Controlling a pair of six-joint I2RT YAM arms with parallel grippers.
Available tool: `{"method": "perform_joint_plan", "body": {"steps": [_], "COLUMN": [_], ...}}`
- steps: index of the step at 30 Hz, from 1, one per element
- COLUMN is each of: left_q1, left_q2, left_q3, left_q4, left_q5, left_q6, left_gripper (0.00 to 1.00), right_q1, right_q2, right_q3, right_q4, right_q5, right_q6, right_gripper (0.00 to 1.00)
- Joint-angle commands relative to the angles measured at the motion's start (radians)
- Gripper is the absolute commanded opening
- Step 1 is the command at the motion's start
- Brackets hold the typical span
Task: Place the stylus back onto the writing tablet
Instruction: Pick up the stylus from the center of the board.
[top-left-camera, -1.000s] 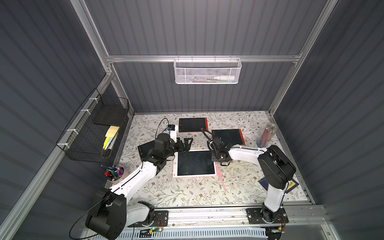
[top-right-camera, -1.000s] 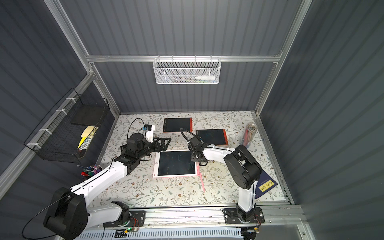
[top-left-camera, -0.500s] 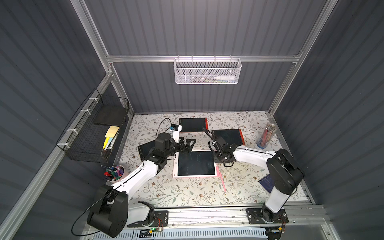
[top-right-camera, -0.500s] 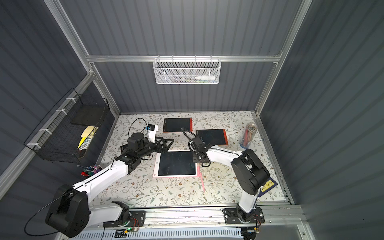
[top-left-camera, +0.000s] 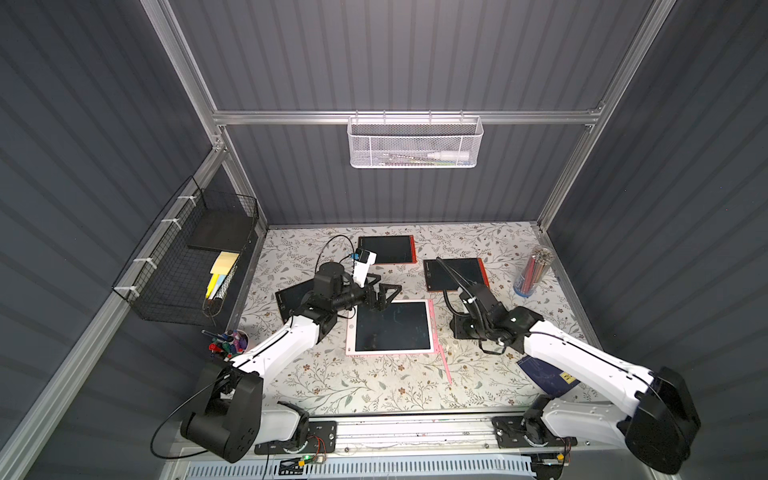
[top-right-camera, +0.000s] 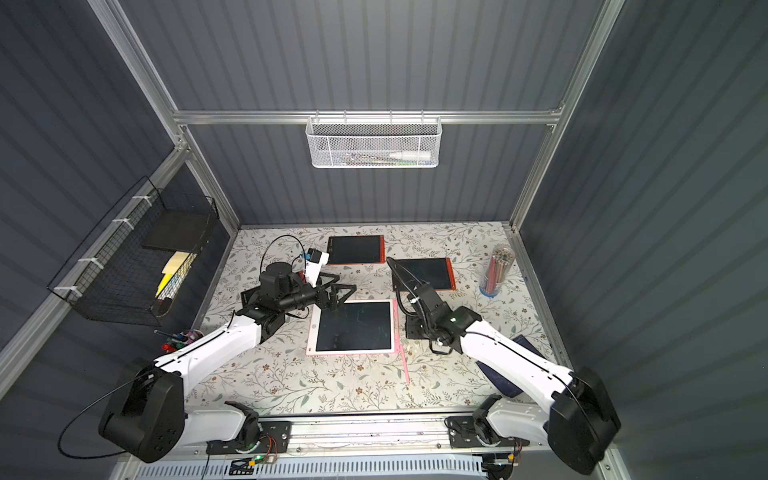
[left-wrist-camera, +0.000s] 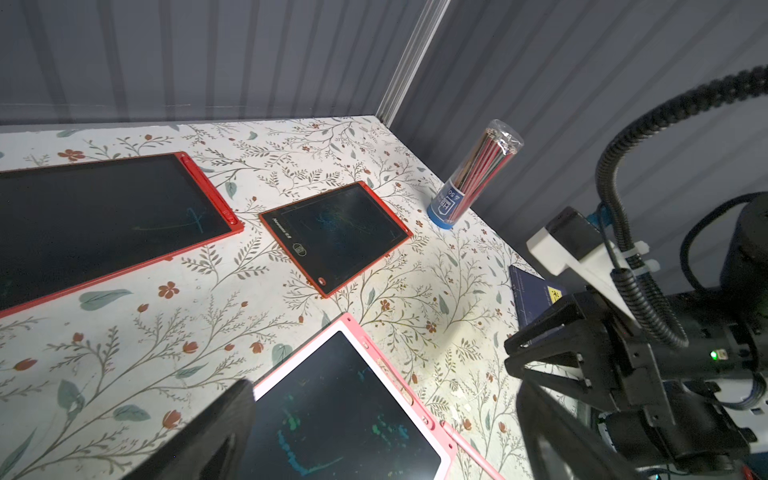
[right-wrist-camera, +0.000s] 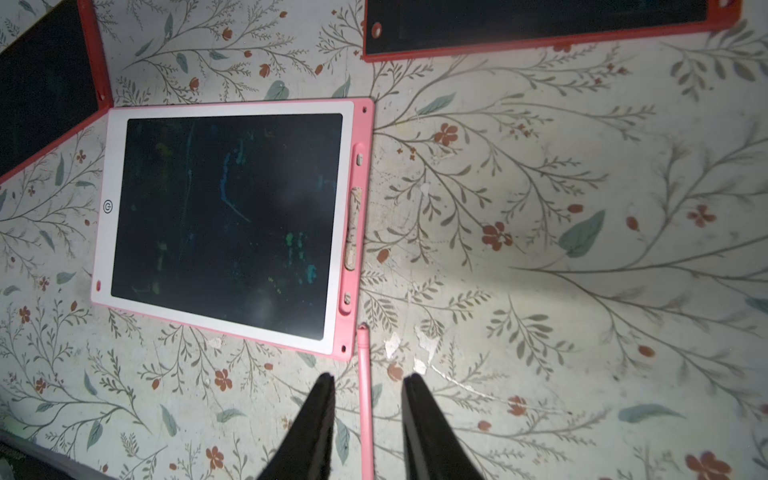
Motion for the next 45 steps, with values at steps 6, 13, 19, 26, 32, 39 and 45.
{"method": "perform_joint_plan", "body": {"steps": [6,13,19,26,32,39,45], "left_q1": [-0.007,-0.007,-0.013,-0.014,-0.013,-0.013,-0.014], "left_q2": [0.022,-0.001,-0.011,-0.040,-0.070,-0.123,-0.164], "left_q3": [-0.017,-0.029,-0.038,-0.038,-0.037,-0.027,-0.031], "left_q4": [0.043,0.050,0.049,0.038,0.016,0.000,0.011], "left_q5": [0.058,0.075,0.074,0.045,-0.038,-0.137,-0.099], "left_q6": [0.027,0.027,0.024,0.019,0.004,-0.006,0.002], "left_gripper": [0.99,0.99,0.99,0.99,0.99,0.99,0.99], "right_q1": [0.022,0.111,0.136,0.149,0.169,0.192,0.199], "right_q2": [-0.080,-0.030,0.036,0.140,0.243,0.321,0.387], "right_q3": [-0.071,-0.099,-0.108,-0.077,-0.017,0.025,0.056], "right_q4": [-0.099,-0.109,-0.074,-0.050,-0.039,-0.035,-0.045], "right_q5": [-0.020,0.039,0.002,0.013,0.024,0.035,0.065], "right_q6": [0.009,0.041,0.004,-0.021,-0.022,-0.009,0.011], "right_gripper": [0.32,0.32,0.31,0.28,0.28,0.28,0.26]}}
